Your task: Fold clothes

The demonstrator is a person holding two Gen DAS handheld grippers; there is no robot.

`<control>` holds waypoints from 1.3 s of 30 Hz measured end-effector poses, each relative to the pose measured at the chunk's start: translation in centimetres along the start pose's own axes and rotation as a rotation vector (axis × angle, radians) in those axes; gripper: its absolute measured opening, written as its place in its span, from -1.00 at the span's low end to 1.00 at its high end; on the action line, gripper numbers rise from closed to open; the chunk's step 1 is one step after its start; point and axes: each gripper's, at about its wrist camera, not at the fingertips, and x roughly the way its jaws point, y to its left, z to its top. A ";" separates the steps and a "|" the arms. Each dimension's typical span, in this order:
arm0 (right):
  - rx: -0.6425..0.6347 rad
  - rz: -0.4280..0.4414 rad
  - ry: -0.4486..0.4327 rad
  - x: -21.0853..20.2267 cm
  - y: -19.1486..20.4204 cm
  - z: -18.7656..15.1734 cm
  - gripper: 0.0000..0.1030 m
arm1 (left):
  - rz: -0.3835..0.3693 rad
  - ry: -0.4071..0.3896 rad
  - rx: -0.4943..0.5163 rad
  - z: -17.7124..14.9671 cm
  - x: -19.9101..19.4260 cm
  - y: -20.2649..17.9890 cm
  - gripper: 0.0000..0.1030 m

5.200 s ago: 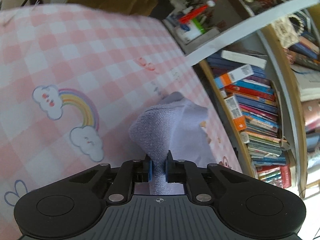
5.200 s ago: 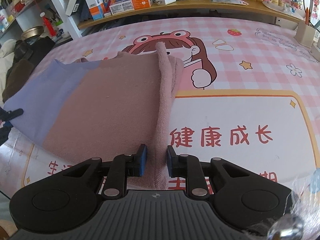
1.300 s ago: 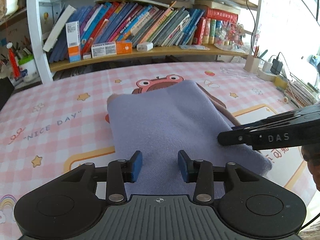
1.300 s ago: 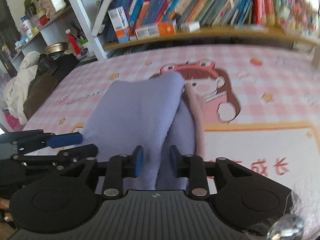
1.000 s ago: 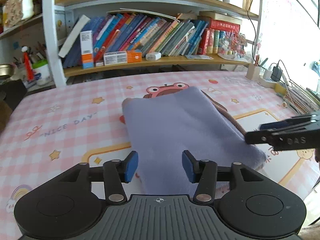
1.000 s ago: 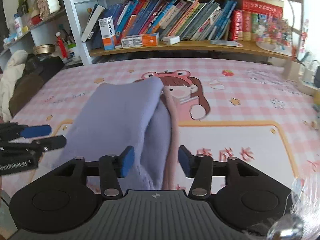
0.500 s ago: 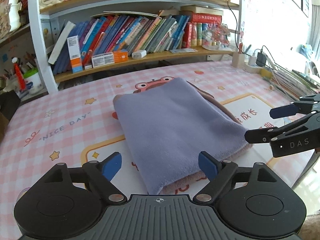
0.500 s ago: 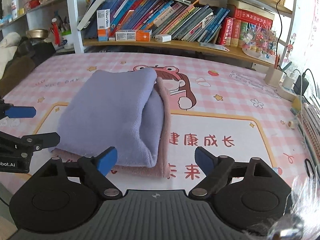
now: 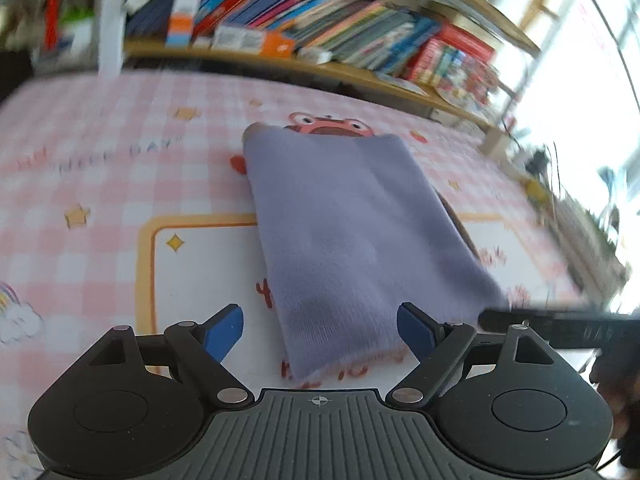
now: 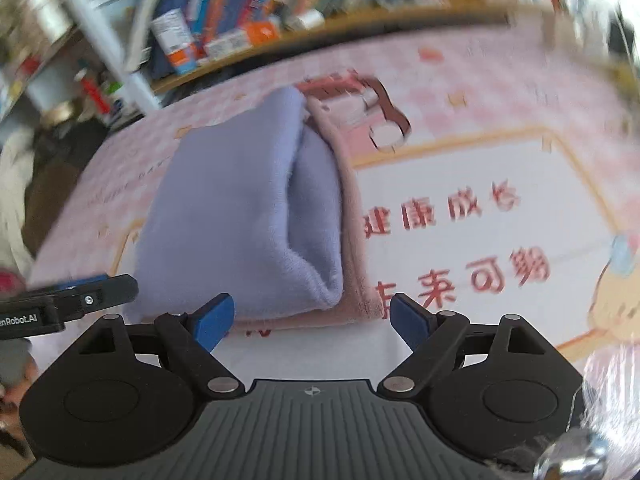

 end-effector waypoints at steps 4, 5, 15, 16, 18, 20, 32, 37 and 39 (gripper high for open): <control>0.040 -0.003 0.014 0.9 -0.3 1.5 0.64 | -0.017 -0.008 -0.066 1.6 1.0 1.2 0.68; 0.042 -0.004 0.014 1.1 -0.2 1.8 0.64 | -0.012 -0.006 -0.071 1.9 1.2 1.3 0.67; 0.065 0.026 0.056 3.2 -0.8 3.5 0.58 | 0.000 0.034 -0.096 2.9 3.2 2.0 0.64; 0.073 0.034 0.063 3.4 -0.9 3.6 0.53 | -0.005 0.036 -0.103 3.0 3.3 2.0 0.52; 0.093 0.055 0.070 3.8 -1.0 3.7 0.35 | -0.025 0.038 -0.121 3.0 3.5 2.2 0.39; 0.114 0.075 0.077 4.1 -1.2 3.9 0.30 | -0.047 0.040 -0.140 3.0 3.8 2.3 0.22; -0.257 0.035 -0.096 2.8 4.7 4.3 -0.39 | -0.027 0.032 -0.123 3.6 4.4 1.0 -0.19; -0.474 -0.026 -0.134 3.0 6.4 2.6 -0.43 | -0.039 0.041 -0.124 3.5 4.5 1.4 -0.11; -0.321 0.010 -0.086 3.5 4.3 3.7 -0.38 | -0.054 0.052 -0.139 3.7 4.7 1.8 -0.06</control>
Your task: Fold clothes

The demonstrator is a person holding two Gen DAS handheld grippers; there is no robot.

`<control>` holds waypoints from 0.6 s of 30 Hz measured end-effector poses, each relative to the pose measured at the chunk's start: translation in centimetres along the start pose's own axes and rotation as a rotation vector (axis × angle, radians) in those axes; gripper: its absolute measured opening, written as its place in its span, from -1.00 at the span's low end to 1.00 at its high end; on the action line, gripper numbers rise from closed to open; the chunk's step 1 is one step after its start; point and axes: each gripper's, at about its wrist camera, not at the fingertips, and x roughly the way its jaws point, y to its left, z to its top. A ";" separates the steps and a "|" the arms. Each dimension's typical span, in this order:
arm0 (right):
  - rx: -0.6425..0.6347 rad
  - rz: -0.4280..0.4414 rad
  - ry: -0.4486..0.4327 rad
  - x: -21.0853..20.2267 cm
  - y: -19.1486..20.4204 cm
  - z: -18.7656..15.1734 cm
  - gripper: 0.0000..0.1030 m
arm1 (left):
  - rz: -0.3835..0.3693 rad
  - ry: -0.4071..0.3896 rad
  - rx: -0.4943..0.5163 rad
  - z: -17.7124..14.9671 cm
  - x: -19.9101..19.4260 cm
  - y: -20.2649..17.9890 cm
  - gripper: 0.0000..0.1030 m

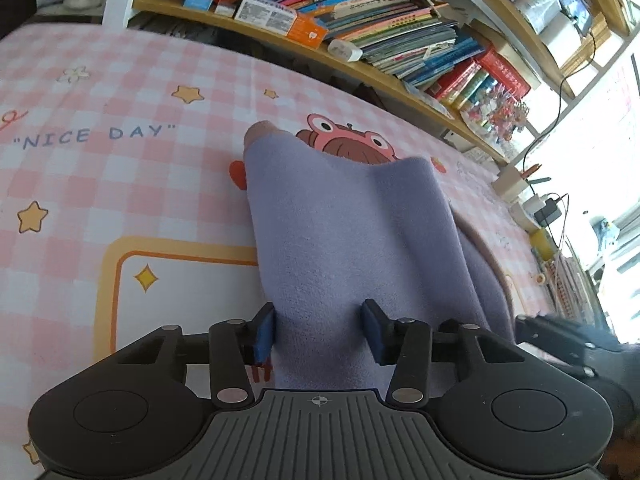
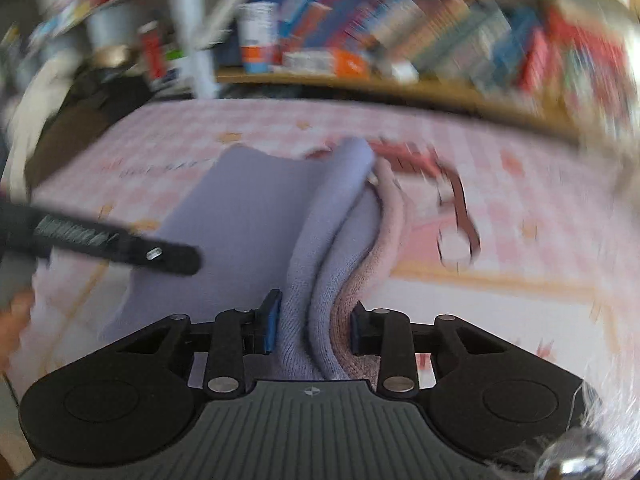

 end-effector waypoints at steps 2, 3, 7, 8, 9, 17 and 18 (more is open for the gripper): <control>0.176 0.054 0.044 0.6 -2.6 0.1 -0.23 | -0.018 0.013 -0.015 0.2 0.2 0.4 -0.03; 0.251 0.081 0.060 0.8 -3.7 -0.1 -0.18 | -0.027 0.020 -0.027 0.3 0.3 0.6 0.01; 0.444 0.166 0.113 1.9 -6.3 -0.5 -0.04 | -0.054 0.050 -0.094 0.3 1.2 1.4 0.18; 0.460 0.181 0.121 2.2 -6.6 -0.6 -0.02 | -0.049 0.053 -0.105 0.3 1.4 1.4 0.25; 0.475 0.195 0.129 2.4 -6.9 -0.6 -0.01 | -0.044 0.054 -0.112 0.2 1.5 1.4 0.26; 0.380 0.250 0.166 3.6 -6.5 0.1 -0.23 | 0.010 0.047 -0.094 0.0 2.1 -0.2 0.11; 0.379 0.257 0.167 3.7 -6.6 0.2 -0.27 | 0.021 0.045 -0.089 0.0 2.0 -0.4 0.06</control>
